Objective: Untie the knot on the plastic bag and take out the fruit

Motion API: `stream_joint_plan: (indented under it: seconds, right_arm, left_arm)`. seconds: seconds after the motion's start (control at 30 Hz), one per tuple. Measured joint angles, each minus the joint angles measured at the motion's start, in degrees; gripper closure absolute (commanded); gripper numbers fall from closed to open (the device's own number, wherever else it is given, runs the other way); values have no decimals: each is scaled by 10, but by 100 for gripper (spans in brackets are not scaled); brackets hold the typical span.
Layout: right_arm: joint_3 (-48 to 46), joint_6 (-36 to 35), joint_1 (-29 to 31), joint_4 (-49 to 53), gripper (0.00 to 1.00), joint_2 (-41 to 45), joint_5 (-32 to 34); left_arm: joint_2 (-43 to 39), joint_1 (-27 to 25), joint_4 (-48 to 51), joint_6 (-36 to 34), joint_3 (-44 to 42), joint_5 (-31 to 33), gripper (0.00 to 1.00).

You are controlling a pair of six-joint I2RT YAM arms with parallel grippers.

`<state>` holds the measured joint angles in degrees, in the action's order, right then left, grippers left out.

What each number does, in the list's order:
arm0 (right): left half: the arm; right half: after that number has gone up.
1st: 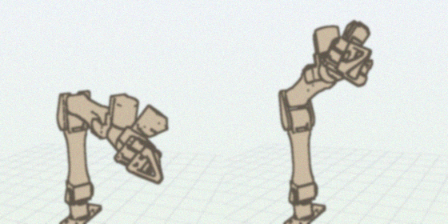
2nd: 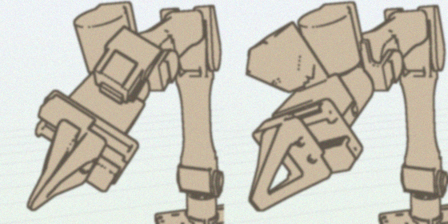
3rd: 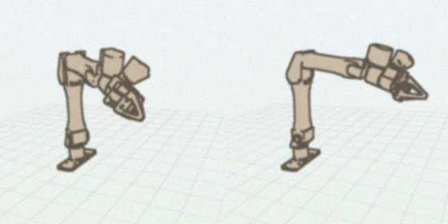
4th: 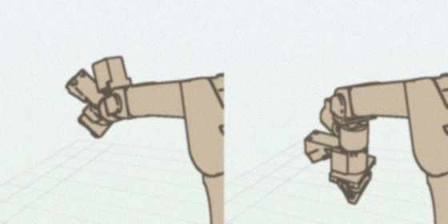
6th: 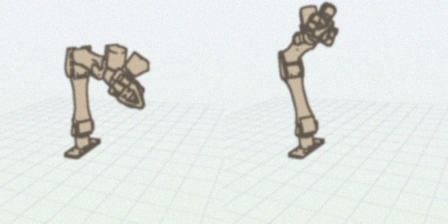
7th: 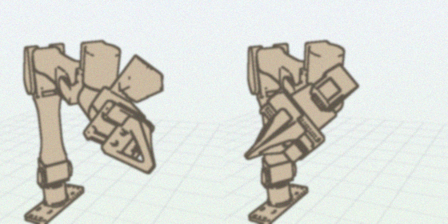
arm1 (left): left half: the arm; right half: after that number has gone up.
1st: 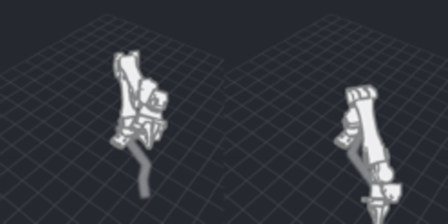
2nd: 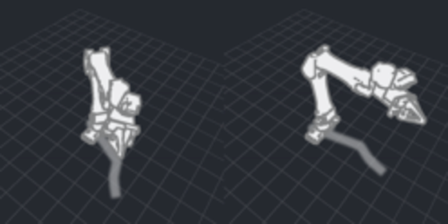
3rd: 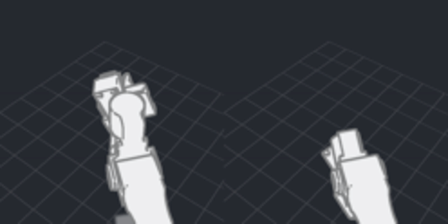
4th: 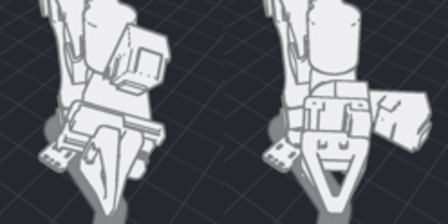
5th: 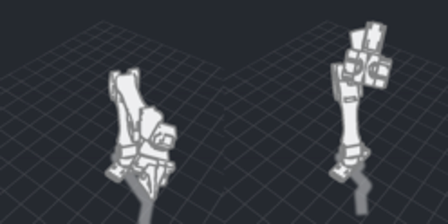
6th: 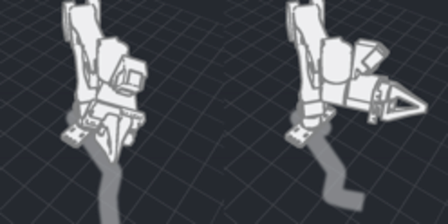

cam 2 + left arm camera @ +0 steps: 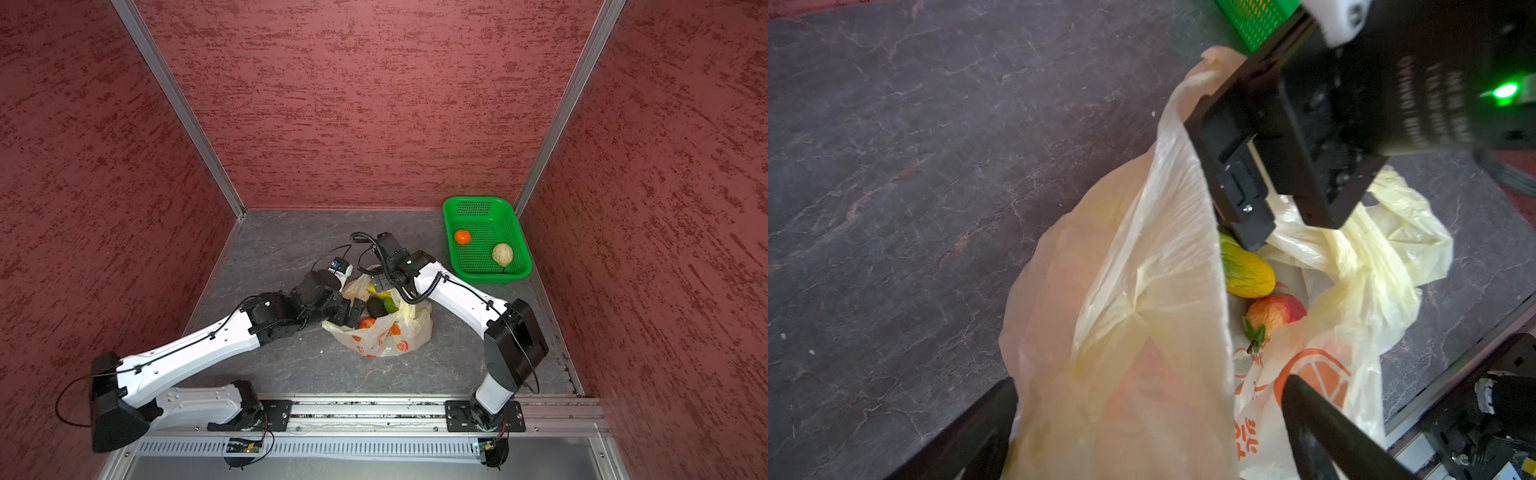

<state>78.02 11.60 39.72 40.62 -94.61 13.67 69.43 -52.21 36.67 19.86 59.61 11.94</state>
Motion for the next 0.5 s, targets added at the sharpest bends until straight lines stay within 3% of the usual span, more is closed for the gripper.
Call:
stream_joint_plan:
  seconds: [0.13, 0.23, 0.33, 0.4, 0.5]
  right_arm:
    - [0, 3, 0, -1, 2, 0, 0]
    - [-4, 6, 0, -2, 2, 5, -2]
    - [-8, 9, 0, -4, 2, 13, -3]
    - [-10, 10, 0, -5, 2, 15, -4]
    - [-14, 11, 0, -5, 2, 18, -4]
  left_arm:
    - [7, 32, -17, -5, -7, -38, 8]
    - [24, 45, -33, -11, -10, -61, 22]
    - [49, 49, -48, -16, -12, -80, 46]
    - [67, 53, -55, -18, -12, -88, 69]
    - [71, 63, -61, -12, -14, -88, 92]
